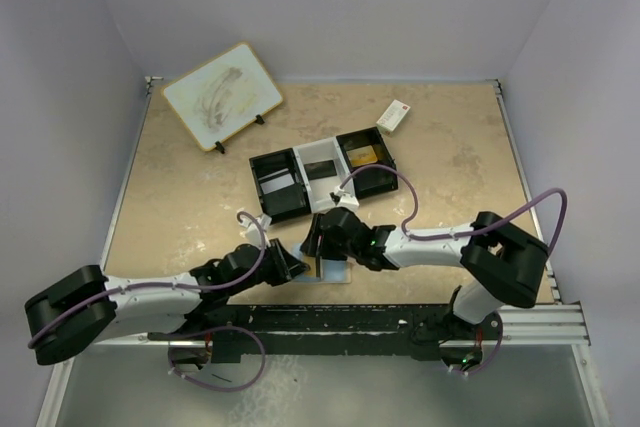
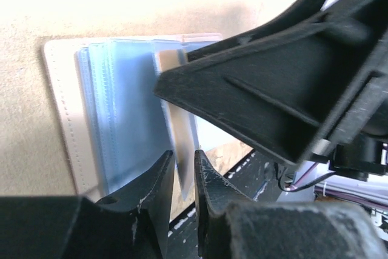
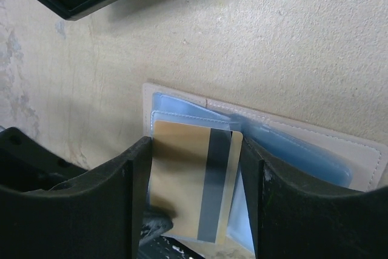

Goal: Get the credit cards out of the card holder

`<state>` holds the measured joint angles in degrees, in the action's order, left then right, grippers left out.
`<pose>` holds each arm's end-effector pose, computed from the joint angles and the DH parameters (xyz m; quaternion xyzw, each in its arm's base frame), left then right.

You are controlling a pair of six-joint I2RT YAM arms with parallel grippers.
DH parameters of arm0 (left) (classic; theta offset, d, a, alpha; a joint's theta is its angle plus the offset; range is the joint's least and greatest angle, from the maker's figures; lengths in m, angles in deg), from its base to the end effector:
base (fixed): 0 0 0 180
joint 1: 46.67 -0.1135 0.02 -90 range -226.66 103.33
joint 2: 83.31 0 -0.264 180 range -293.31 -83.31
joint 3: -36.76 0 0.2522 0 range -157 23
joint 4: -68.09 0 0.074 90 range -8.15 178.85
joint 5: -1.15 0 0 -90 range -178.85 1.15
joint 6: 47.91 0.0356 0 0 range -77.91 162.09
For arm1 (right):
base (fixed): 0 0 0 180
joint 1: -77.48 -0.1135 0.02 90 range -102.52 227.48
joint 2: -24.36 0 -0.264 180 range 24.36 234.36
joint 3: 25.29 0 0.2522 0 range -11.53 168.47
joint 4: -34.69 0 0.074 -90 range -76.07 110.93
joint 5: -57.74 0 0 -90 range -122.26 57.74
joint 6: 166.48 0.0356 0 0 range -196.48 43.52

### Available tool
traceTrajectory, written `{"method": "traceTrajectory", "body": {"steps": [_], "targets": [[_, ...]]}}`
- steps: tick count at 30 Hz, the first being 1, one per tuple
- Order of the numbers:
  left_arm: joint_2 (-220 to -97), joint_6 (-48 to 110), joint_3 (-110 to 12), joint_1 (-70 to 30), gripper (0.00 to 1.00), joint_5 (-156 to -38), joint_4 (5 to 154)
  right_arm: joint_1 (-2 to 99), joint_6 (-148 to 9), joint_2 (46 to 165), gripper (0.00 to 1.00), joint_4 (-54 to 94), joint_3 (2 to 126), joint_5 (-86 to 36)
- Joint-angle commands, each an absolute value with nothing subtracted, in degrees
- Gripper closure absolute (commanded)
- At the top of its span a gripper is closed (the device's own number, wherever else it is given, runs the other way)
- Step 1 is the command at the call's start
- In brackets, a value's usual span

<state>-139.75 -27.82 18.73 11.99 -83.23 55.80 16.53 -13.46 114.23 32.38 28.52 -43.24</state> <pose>0.0914 -0.1433 0.1286 -0.1089 0.8410 -0.4580 0.2667 0.1558 0.2666 0.1614 0.0578 0.8952 0.3422 0.2796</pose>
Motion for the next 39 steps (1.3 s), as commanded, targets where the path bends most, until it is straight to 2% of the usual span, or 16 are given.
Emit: {"method": "traceTrajectory", "body": {"steps": [1, 6, 9, 14, 18, 25, 28, 33, 39], "targets": [[-143.6, -28.6, 17.7, 12.2, 0.84, -82.3, 49.3, 16.7, -14.0, 110.1, 0.38, 32.6, 28.0, -44.6], [-144.0, -28.5, 17.2, 12.2, 0.91, -80.8, 52.0, 16.6, -14.2, 106.3, 0.3, 30.5, 28.0, -45.6], [-143.4, -27.0, 16.3, 12.2, 0.87, -80.0, 56.1, 16.8, -13.5, 103.9, 0.29, 30.1, 26.6, -45.9], [-143.0, -25.1, 15.1, 12.2, 0.81, -79.7, 59.2, 17.5, -12.1, 100.5, 0.35, 33.6, 22.6, -43.4], [-144.1, -24.5, 14.2, 12.2, 0.78, -79.4, 59.3, 18.8, -11.2, 99.3, 0.45, 39.5, 17.4, -39.2], [-146.2, -23.4, 11.9, 12.2, 0.8, -78.8, 60.8, 21.4, -12.6, 101.8, 0.57, 50.8, 13.3, -30.9], [-146.9, -22.4, 10.3, 12.2, 0.82, -78.0, 64.2, 21.6, -12.5, 102.6, 0.59, 51.3, 13.5, -30.6], [-146.4, -21.3, 9.1, 12.2, 0.74, -77.0, 67.6, 22.5, -11.5, 103.7, 0.6, 51.1, 12.9, -30.7], [-144.5, -20.9, 8.4, 12.2, 0.72, -76.3, 69.9, 22.9, -11.2, 106.0, 0.61, 51.7, 13.3, -30.0]]}}
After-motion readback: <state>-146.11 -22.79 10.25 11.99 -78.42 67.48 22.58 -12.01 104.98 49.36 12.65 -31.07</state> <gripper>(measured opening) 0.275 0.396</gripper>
